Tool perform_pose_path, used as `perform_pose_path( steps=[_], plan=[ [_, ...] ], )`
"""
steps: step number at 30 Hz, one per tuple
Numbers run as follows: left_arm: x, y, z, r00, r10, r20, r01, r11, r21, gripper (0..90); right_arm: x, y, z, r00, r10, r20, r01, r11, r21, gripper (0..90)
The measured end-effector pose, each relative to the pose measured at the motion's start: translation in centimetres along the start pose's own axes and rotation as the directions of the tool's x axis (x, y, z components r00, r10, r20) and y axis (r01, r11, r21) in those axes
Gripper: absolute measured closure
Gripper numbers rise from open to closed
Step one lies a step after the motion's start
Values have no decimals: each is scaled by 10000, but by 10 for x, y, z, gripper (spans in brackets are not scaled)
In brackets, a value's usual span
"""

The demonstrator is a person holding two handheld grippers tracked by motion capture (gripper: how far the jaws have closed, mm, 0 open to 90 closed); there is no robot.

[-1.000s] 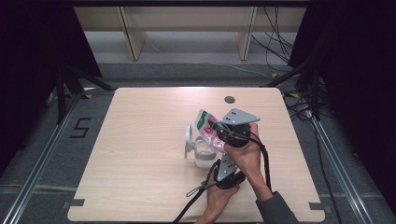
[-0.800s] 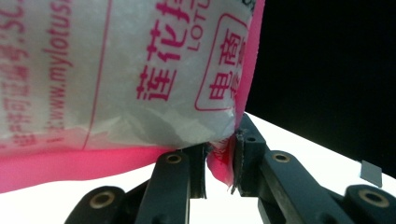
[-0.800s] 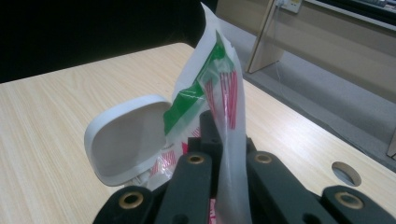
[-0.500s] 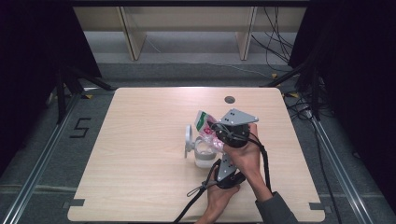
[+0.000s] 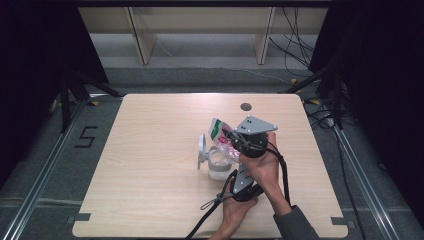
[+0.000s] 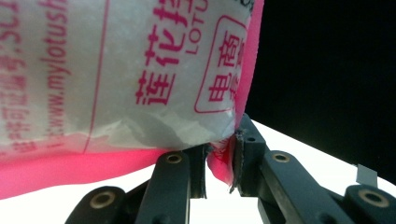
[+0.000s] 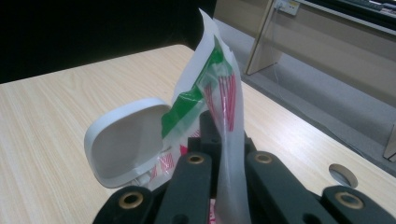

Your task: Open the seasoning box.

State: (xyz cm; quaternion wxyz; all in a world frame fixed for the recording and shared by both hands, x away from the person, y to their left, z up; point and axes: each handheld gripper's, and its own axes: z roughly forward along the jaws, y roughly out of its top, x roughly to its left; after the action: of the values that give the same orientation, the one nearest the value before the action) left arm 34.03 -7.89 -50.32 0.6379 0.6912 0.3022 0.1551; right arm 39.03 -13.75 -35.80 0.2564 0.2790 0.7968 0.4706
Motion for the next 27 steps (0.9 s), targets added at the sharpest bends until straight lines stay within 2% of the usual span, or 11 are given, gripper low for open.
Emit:
perform_pose_path(
  steps=[1, 6, 8, 13, 15, 16, 17, 18, 22, 23, 27],
  plan=[
    [0, 0, 1, 9999, -8, 136, 9, 9999, -130, 773, 0, 0, 0, 10000, -30, 92, 31, 9999, -105, 900],
    [-2, 3, 1, 10000, 38, 17, -38, 10000, -30, 773, -1, 2, -3, 9998, 175, 118, -173, 9997, -158, 900],
    [-2, 4, 2, 10000, 55, 30, -55, 10000, -4, 773, -2, 2, -3, 9999, 42, 138, -39, 9998, -202, 900],
    [0, 4, 3, 9999, 95, 106, -95, 9999, 40, 773, -4, 1, -3, 9999, 112, 25, -112, 9999, -103, 900],
    [0, 5, 4, 9999, 87, 70, -87, 10000, 17, 773, -4, 1, -2, 9998, 189, 118, -186, 9995, -270, 900],
    [0, 5, 5, 9999, 108, 61, -108, 9999, 33, 773, -5, 1, -2, 9999, 29, 123, -26, 9996, -265, 900],
    [-4, 5, 8, 9992, -372, 146, 376, 9988, -302, 773, -5, 1, -2, 9999, 102, 116, -99, 9997, -244, 900],
    [0, 5, 6, 9999, 101, 136, -102, 9999, 61, 773, -6, 1, -3, 9999, 147, 12, -147, 9998, -117, 900],
    [-2, 6, 6, 9999, 141, 11, -141, 9999, 99, 773, -10, 1, -4, 9999, 96, 59, -94, 9996, -279, 900],
    [-2, 6, 7, 9999, 144, 19, -144, 9999, 78, 774, -9, 1, -5, 9997, 244, 6, -244, 9995, -206, 900],
    [-2, 6, 7, 9998, 163, 131, -163, 9999, 22, 774, -8, 1, -5, 9998, 171, 39, -170, 9994, -290, 900]
  ],
)
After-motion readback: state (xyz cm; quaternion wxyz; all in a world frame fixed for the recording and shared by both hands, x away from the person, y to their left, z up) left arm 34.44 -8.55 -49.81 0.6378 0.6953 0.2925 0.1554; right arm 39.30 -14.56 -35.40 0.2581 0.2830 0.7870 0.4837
